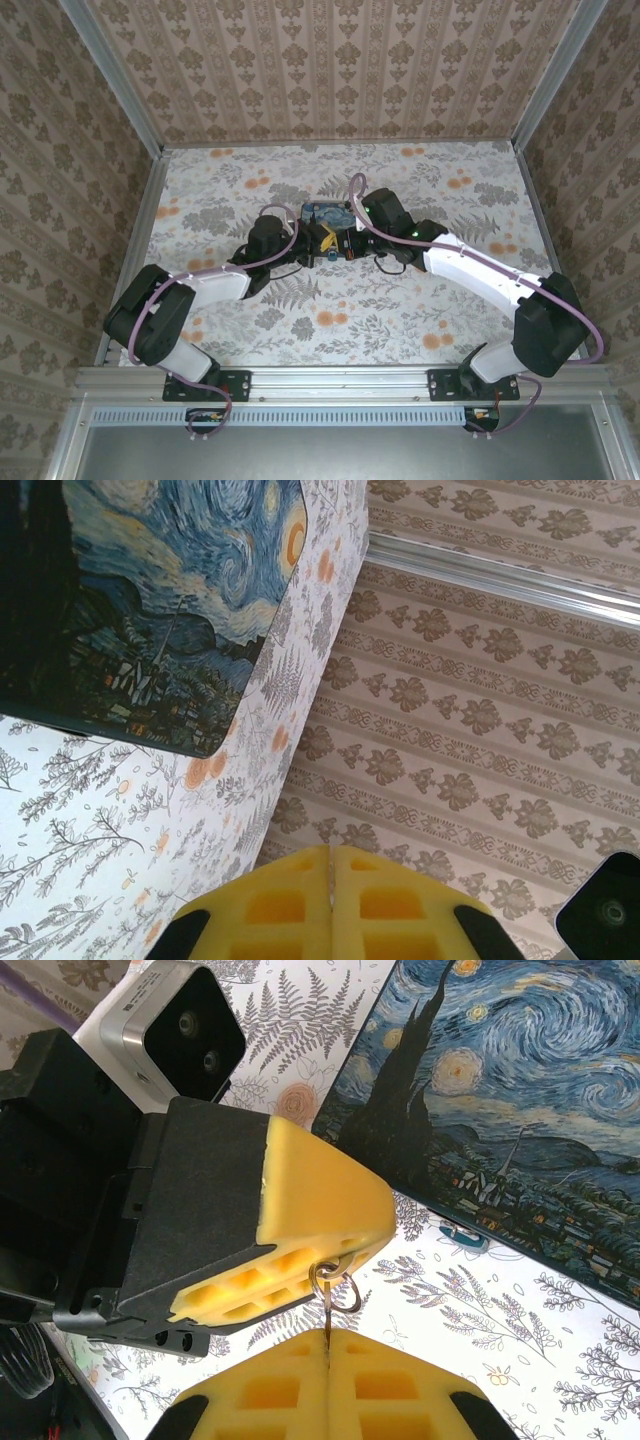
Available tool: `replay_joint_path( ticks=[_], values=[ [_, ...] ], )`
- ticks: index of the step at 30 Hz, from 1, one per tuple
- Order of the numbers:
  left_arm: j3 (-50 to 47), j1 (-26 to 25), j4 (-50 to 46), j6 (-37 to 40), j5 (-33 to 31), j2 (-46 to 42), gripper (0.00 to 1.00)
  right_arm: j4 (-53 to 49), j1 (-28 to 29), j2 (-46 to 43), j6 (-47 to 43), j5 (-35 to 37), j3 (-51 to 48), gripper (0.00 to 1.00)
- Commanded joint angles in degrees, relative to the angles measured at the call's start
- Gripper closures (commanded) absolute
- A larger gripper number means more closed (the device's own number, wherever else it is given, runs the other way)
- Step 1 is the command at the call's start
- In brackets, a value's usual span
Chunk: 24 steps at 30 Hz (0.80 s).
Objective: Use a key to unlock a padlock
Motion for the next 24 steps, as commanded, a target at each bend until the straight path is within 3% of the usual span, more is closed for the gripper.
replay_joint_path(
  ticks=[1,2,3,5,6,13,16,20,24],
  values=[
    [-0.3,-0.2,-0.6,2.6,-0.7,0.4,1.00,1.3,-0.4,-1.8,0.8,-1.5,-0.9,1.00],
    [-0.1,-0.1,-1.0,3.5,-0.8,0.2,1.00,1.5,-0.4,-2.0,1.0,-1.5,-1.1,1.00],
    [0.2,0.1,-1.5,4.7,-0.9,0.0,1.00,2.0,-0.6,-2.5,1.5,-1.1,-1.9,0.91],
    [1.1,0.5,-3.5,8.7,-0.9,-0.5,1.00,4.0,-1.6,-4.6,3.3,-0.8,-4.0,0.64],
    [1.8,0.9,-5.0,11.3,-0.7,-0.9,1.00,5.6,-2.5,-6.1,4.7,-1.1,-5.6,0.61],
    [8.9,2.6,-14.8,34.3,1.5,-4.5,1.00,18.4,-7.6,-10.7,15.0,-6.9,-14.4,0.50],
    [11.5,2.5,-16.9,41.6,3.2,-5.5,1.00,30.7,-9.2,-10.6,22.5,-10.0,-18.5,0.47],
    [12.9,2.5,-16.3,45.6,4.4,-5.8,1.00,48.0,-10.0,-8.0,31.6,-12.7,-22.7,0.46],
    [12.3,2.4,-12.1,44.9,4.5,-6.0,1.00,59.8,-10.0,-5.4,37.3,-13.0,-24.3,0.46]
  ],
)
